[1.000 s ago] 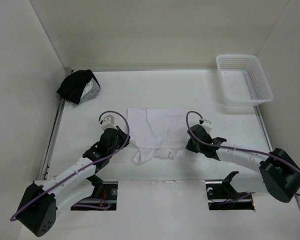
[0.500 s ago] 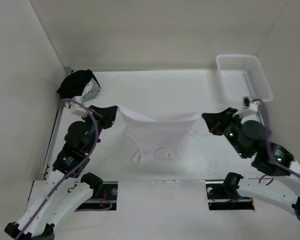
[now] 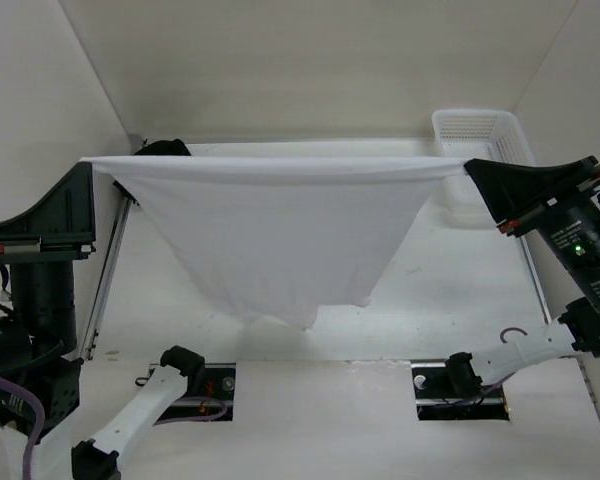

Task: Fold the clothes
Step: Flatten the tank top out, then fold the tank top

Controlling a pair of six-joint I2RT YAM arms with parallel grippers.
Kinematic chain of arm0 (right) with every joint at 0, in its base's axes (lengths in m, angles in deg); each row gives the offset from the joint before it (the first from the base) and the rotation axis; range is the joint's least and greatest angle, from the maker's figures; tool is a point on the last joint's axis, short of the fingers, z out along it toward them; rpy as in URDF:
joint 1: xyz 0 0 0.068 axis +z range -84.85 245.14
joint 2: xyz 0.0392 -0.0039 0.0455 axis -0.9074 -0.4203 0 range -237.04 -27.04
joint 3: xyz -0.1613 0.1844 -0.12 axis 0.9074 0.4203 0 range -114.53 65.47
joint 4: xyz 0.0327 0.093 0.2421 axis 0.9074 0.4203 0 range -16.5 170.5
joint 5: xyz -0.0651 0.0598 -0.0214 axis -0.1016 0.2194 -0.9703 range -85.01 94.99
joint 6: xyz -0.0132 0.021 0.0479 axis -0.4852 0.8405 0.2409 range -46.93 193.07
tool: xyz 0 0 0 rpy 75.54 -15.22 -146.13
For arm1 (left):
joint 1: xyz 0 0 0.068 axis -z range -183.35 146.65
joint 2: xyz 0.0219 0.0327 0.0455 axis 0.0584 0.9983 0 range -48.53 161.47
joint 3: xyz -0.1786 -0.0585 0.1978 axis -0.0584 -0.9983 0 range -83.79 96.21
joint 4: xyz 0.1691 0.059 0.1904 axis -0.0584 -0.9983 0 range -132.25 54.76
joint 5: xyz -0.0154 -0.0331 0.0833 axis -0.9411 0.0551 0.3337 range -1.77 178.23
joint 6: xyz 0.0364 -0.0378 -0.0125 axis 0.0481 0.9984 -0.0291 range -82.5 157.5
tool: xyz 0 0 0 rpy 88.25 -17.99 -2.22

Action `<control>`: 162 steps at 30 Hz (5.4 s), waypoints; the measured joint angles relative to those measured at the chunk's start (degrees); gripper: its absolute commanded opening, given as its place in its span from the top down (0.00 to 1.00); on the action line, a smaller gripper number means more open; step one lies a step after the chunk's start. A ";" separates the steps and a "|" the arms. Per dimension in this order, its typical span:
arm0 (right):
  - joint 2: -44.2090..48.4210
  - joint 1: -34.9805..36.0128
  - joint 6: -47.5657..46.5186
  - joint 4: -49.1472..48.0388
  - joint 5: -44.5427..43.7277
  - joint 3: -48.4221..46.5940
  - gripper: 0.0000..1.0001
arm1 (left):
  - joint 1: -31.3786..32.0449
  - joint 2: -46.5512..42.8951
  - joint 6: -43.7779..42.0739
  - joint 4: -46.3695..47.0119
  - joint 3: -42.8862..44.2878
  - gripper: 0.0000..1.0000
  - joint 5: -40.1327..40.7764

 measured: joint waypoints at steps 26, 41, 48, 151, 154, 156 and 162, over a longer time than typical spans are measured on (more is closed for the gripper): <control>-39.89 -80.72 20.96 5.75 56.52 -9.03 1.00 | -14.86 53.81 3.87 9.20 3.63 0.99 -7.19; -32.41 -82.16 22.88 12.66 63.49 -20.06 1.00 | -16.85 49.46 -1.90 14.38 14.19 0.99 -8.76; -7.54 -74.79 25.46 4.50 58.14 29.66 1.00 | -11.96 27.91 -2.93 20.68 -23.93 0.99 -4.48; -42.38 -77.66 60.15 -47.45 69.02 73.02 0.72 | -14.16 62.55 15.67 40.26 -50.73 0.96 -8.79; -42.38 -77.68 60.50 -47.45 68.37 73.02 0.72 | -14.14 62.55 15.67 40.26 -50.73 0.97 -8.76; -42.40 -77.68 60.54 -47.45 68.06 73.02 0.80 | -13.92 62.55 15.67 40.26 -50.73 0.97 -8.72; -43.21 -77.75 60.87 -47.41 67.12 72.98 0.98 | -13.92 62.55 15.67 40.28 -50.73 1.00 -8.52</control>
